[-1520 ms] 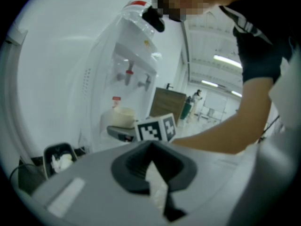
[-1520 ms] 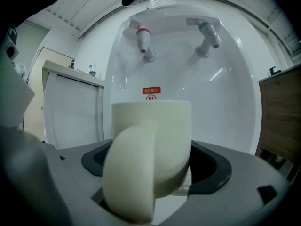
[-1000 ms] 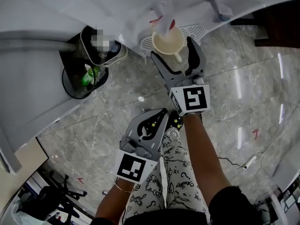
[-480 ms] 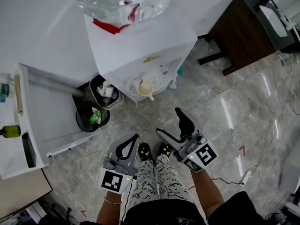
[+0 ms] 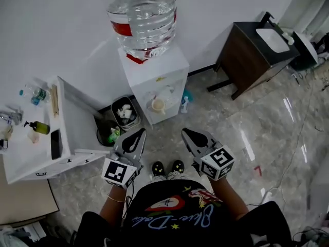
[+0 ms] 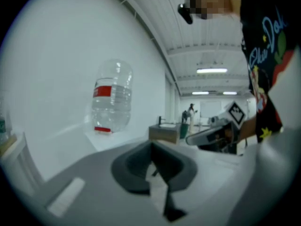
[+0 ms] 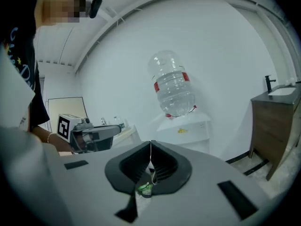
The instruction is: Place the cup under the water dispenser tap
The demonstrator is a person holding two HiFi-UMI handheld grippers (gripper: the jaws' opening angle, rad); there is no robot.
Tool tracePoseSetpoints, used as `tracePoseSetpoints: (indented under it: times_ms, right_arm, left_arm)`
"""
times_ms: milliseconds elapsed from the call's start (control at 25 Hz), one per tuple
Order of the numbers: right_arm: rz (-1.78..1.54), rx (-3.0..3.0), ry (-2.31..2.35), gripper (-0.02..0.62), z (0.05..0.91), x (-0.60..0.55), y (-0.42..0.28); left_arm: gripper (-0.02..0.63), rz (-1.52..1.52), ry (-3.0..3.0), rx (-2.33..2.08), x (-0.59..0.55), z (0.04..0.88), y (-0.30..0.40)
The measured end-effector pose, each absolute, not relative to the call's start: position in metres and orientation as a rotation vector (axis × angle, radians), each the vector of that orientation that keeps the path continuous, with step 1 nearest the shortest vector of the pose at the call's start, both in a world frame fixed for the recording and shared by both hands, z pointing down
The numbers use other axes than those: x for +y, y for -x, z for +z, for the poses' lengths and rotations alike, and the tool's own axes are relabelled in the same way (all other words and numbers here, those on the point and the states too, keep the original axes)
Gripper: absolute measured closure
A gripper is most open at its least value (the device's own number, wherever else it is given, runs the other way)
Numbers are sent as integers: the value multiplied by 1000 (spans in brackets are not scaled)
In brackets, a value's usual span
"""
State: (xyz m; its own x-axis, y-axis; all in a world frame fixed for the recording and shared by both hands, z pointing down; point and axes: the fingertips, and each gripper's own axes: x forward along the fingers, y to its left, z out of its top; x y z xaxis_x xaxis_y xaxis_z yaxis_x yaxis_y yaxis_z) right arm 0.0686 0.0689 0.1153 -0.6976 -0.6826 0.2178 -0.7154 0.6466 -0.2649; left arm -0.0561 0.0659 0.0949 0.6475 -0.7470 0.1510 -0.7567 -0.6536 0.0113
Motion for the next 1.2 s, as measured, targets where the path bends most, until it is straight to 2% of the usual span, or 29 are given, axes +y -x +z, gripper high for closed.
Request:
tracePoseSetpoints:
  times_ms: [320,1200]
  right_arm:
    - [562,-2806,-1086,584,104,118,-47]
    - [547,-2807,-1073,584,102,111,-42]
  left_arm:
    - [608,211,-2745,-1303,97,93,59]
    - [607,273,-2734,-1349,106,92,72]
